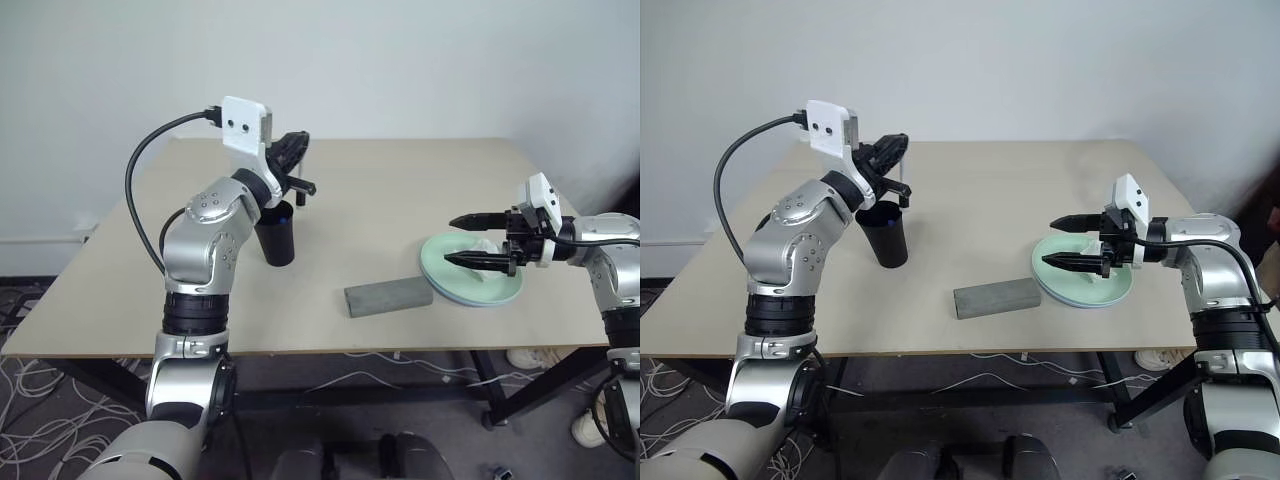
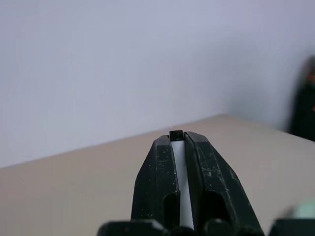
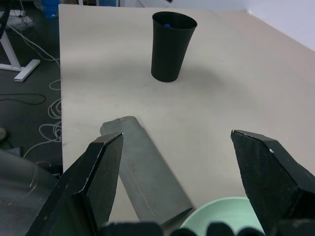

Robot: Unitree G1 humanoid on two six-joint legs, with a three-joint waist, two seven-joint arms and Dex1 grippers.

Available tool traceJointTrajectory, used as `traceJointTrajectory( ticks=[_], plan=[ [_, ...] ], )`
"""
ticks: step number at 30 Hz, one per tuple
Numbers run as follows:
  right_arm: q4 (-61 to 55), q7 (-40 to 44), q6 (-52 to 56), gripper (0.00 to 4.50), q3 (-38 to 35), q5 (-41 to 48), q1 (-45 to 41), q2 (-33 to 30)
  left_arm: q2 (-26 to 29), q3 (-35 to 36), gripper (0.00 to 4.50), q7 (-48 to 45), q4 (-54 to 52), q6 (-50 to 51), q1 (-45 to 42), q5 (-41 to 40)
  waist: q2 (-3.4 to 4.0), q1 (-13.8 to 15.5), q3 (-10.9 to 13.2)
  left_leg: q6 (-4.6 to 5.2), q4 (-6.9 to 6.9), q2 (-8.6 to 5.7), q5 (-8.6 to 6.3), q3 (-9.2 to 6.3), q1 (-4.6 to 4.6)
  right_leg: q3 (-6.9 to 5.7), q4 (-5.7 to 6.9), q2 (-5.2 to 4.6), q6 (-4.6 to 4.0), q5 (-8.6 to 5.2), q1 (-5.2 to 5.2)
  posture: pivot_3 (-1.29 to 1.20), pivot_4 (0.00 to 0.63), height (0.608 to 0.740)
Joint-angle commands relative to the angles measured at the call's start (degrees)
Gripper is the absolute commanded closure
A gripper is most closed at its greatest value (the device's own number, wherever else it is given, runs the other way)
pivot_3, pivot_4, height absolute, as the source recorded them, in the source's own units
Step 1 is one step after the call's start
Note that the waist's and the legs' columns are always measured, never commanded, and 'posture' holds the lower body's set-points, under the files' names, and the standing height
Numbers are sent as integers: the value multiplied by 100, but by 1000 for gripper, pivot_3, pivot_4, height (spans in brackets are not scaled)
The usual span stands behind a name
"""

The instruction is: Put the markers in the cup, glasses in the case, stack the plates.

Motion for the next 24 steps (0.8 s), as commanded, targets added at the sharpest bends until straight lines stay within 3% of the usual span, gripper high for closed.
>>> traceJointTrajectory(
  ticks=[1, 17, 24],
  plan=[
    [-106, -31, -24, 711, -99, 61, -172, -28, 14, 170, 4459, 196, 544, -1160, -312, 355, -1, 2, 0, -1, 0, 0, 1, 0, -1, 0, 0, 0, 0, 1, -1, 0, 0, 740],
    [-165, -87, 36, 711, -120, 102, -179, 8, -119, 270, 4459, 606, 2875, -3626, -557, 859, -1, 38, -1, 23, 2, 2, -15, 1, -6, -9, -5, -4, 1, 3, -2, 0, 0, 740],
    [-204, -86, 60, 711, -140, 119, -151, -11, -181, 171, 4459, 538, 3395, -3996, -558, 951, -1, 40, -1, 23, 2, 3, -15, 2, -6, -11, -4, -5, -1, 4, -2, 0, 0, 740]
  ],
)
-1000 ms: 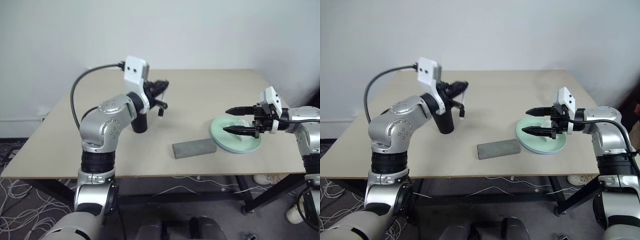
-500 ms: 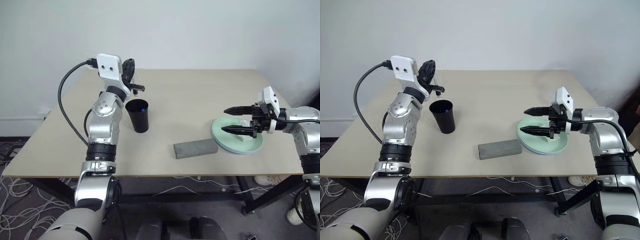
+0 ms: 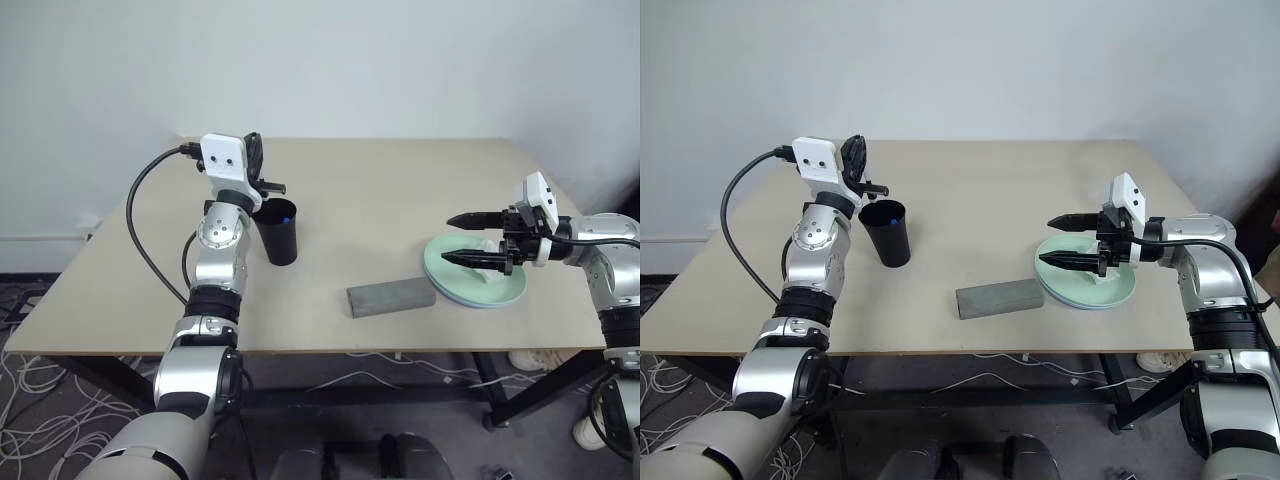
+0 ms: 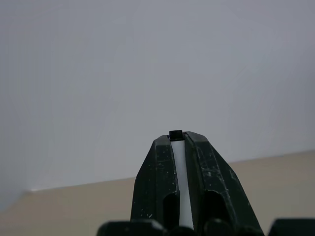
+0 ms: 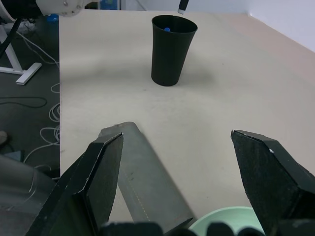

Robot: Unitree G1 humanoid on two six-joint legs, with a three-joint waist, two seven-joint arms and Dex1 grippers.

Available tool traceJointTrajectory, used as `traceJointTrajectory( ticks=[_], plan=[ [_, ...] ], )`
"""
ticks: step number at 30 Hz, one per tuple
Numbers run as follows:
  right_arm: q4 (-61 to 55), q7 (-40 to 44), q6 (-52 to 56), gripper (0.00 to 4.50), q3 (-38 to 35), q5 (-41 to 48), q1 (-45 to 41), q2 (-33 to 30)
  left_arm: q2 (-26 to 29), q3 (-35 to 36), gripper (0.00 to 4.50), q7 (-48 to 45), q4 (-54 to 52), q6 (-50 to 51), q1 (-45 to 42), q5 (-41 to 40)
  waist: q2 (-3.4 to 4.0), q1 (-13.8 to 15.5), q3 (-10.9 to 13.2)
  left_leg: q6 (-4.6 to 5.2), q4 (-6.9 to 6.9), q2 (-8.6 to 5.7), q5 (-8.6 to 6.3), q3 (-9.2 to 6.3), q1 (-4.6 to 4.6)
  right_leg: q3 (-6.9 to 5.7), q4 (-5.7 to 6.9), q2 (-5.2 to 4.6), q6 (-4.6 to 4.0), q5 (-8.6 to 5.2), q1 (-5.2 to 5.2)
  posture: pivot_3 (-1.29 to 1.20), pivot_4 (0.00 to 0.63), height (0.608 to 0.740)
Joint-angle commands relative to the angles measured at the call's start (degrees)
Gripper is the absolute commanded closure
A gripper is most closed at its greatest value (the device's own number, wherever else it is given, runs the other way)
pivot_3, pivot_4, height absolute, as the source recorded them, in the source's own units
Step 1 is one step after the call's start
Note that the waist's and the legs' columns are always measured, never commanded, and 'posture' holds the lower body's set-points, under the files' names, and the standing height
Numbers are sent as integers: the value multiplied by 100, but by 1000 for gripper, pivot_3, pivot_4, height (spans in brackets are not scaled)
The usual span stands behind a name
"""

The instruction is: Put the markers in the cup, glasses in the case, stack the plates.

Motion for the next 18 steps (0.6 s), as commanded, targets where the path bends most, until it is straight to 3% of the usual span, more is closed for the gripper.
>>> traceJointTrajectory(
  ticks=[1, 18],
  plan=[
    [-187, -11, -5, 711, -142, 115, -132, -47, -68, -10, 4459, -162, 0, -185, -176, -21, 0, 3, 0, 0, 0, 0, 0, 0, 0, -1, 0, 0, 0, 0, 0, 0, 0, 740],
    [-207, -8, 13, 711, -165, 124, -103, -74, -234, -97, 4459, -264, 42, -278, 26, 86, 0, 0, 0, 2, 1, 2, -1, -2, -2, -4, 0, -1, -2, 2, -2, 0, 0, 740]
  ],
)
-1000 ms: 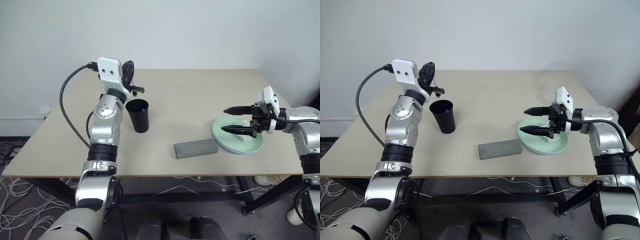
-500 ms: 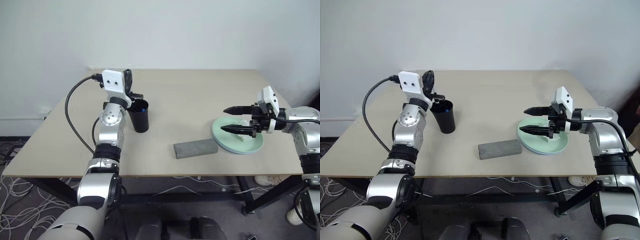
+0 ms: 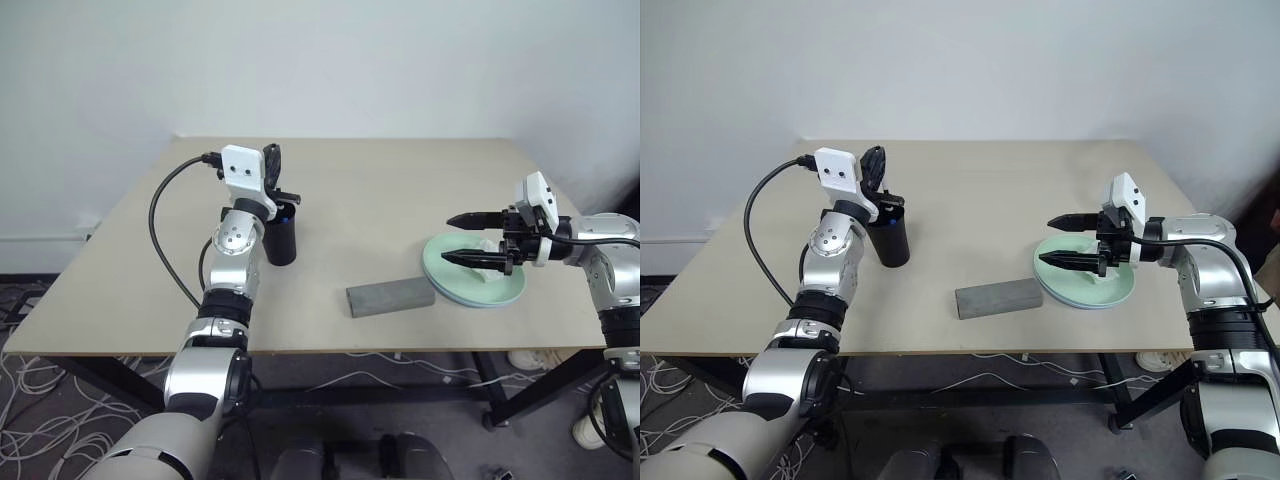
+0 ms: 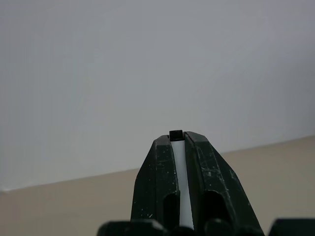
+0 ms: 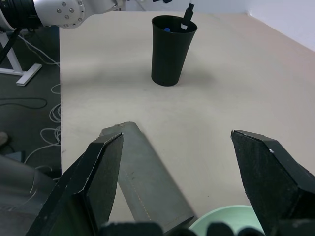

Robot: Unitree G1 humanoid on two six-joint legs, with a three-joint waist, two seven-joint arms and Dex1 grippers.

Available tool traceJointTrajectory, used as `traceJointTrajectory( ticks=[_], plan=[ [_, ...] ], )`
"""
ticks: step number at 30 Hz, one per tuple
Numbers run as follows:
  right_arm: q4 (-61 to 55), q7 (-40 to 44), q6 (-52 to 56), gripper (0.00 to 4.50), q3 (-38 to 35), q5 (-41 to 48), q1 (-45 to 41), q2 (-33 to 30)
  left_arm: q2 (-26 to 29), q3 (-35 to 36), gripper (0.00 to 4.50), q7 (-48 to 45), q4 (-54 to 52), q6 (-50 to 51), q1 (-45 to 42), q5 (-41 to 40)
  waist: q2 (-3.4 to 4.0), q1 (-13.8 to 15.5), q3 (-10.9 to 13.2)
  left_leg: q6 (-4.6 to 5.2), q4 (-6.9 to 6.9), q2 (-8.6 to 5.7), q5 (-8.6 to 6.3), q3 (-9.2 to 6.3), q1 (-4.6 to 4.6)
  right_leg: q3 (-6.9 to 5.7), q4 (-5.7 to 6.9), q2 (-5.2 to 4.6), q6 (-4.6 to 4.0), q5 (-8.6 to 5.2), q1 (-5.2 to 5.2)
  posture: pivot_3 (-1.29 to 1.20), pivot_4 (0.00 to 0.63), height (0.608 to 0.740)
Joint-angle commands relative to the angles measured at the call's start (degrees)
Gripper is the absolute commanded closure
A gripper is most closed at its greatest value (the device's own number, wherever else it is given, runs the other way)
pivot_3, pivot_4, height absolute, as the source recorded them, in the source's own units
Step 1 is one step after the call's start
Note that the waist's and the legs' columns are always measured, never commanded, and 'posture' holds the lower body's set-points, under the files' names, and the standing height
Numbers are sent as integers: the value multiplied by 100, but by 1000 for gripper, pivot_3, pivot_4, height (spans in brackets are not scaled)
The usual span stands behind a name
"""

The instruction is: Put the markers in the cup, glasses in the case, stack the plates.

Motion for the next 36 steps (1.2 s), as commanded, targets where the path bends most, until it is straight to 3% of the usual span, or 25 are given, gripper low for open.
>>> traceJointTrajectory(
  ticks=[1, 5, 9, 19, 25, 28, 32, 36],
  plan=[
    [-190, -5, -20, 711, -161, 112, -103, -78, 43, -8, 4459, -12, -83, -151, 10, 73, 0, 0, 0, 0, 0, 0, 0, 0, 0, 0, 0, 0, 0, 0, 0, 0, 0, 740],
    [-175, 10, -26, 711, -160, 109, -111, -93, 62, 0, 4459, -7, -35, -194, 68, 107, 0, 0, 0, 0, 0, 0, 0, 0, 0, 0, 0, 0, 0, 0, 0, 0, 0, 740],
    [-149, 16, -32, 711, -154, 101, -134, -94, 85, 13, 3400, 11, 40, -220, 107, 145, 0, 3, 0, 0, 0, 0, 0, -1, -1, -2, 0, -1, -1, 1, 0, 0, 0, 740],
    [-142, 20, -23, 711, -149, 93, -149, -103, 131, 7, 43, -54, -187, -96, 139, 108, 0, 1, 0, 0, 0, 1, 0, -1, -1, -2, 0, -1, -1, 1, -1, 0, 0, 740],
    [-145, 15, -15, 711, -167, 101, -146, -122, 276, -17, 43, -689, -1341, 701, 404, -249, 0, -1, 0, -1, 0, 2, -1, 0, -2, -1, 0, -1, -2, 1, -5, 0, 0, 740],
    [-199, 10, 13, 711, -197, 127, -104, -154, 606, 81, 43, -1597, -2387, 1798, 701, -1030, 0, -15, 0, -1, 0, 2, -1, 0, -3, -1, 0, 0, -2, 1, -6, 0, 0, 740],
    [-295, -20, 55, 711, -251, 162, -13, -199, 1506, 379, 43, -2679, -3541, 3556, 1060, -2192, 1, -54, 1, -3, 0, 7, -1, 4, -3, 1, 2, 4, -3, 1, -10, 0, 0, 740],
    [-413, -60, 107, 711, -307, 201, 87, -242, 2527, 550, 43, -3433, -4172, 4586, 1540, -2677, 5, -60, 2, -5, -1, 10, -1, 5, 3, 1, 4, 6, -13, -7, -9, 0, 0, 740]
  ],
)
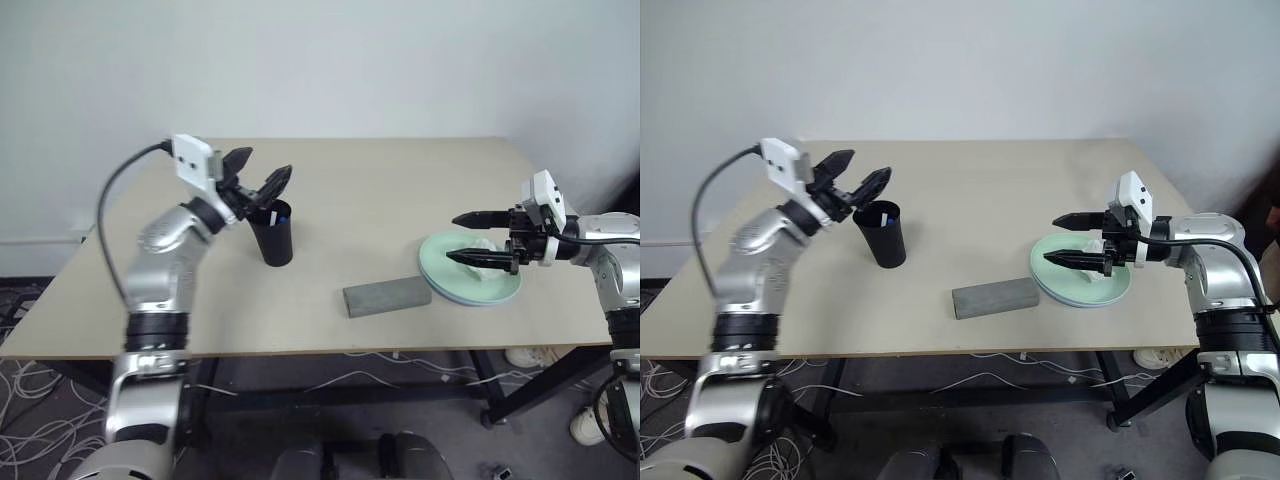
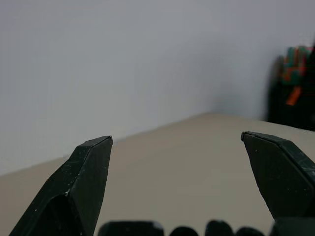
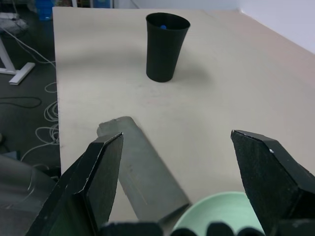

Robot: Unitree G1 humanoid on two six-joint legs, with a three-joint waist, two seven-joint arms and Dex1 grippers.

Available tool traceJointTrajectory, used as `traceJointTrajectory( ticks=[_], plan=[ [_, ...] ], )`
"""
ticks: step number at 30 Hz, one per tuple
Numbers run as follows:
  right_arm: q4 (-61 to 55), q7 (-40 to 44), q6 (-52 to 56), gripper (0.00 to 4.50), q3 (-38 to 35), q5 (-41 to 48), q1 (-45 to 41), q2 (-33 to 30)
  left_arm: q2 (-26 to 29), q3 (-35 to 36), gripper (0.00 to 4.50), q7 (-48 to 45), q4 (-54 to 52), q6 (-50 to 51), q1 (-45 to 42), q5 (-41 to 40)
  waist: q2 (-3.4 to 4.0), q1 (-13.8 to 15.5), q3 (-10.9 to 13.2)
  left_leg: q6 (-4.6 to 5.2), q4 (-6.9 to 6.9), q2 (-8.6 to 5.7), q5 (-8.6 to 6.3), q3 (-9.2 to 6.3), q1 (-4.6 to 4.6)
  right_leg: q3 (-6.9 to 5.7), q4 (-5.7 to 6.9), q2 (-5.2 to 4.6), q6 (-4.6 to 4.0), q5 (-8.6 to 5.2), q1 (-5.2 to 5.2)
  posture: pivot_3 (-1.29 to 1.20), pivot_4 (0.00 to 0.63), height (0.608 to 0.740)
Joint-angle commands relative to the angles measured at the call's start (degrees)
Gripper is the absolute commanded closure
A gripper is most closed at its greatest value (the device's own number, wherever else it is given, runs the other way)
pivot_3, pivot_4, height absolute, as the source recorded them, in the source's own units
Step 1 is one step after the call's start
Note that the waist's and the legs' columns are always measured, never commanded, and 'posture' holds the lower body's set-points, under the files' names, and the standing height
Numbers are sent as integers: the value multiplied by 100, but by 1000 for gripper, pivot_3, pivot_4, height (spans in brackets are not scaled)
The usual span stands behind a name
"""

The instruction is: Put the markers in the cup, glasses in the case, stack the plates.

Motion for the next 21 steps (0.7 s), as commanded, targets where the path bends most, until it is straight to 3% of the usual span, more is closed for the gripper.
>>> traceJointTrajectory(
  ticks=[1, 9, 12, 21],
  plan=[
    [-369, -72, 66, 711, -197, 176, 12, -80, 642, 293, 43, -591, -567, 756, 280, -474, 3, 2, 1, 0, 0, 0, 0, 0, 0, 0, 0, -1, 0, 0, 0, 0, 0, 740],
    [-908, -247, 311, 711, -289, 324, 367, -126, 2126, 1096, 43, -2275, -867, 1961, 1600, -1457, 5, 15, 3, -7, -13, 1, -3, 1, -5, 2, -3, -6, -1, -2, -14, 0, 0, 740],
    [-965, -244, 362, 711, -279, 331, 411, -156, 2431, 1181, 43, -2801, -943, 1851, 2252, -1367, 19, 18, 11, -12, -21, 1, -5, 1, -9, 3, -3, -9, -1, -3, -25, 0, 0, 740],
    [-1125, -311, 447, 711, -207, 290, 540, -211, 2193, 1305, 43, -2717, -1118, 1506, 2992, -1198, 23, 21, 14, -21, -36, 6, -1, 11, -17, 10, -3, -10, -1, -3, -56, 0, 0, 740]
  ],
)
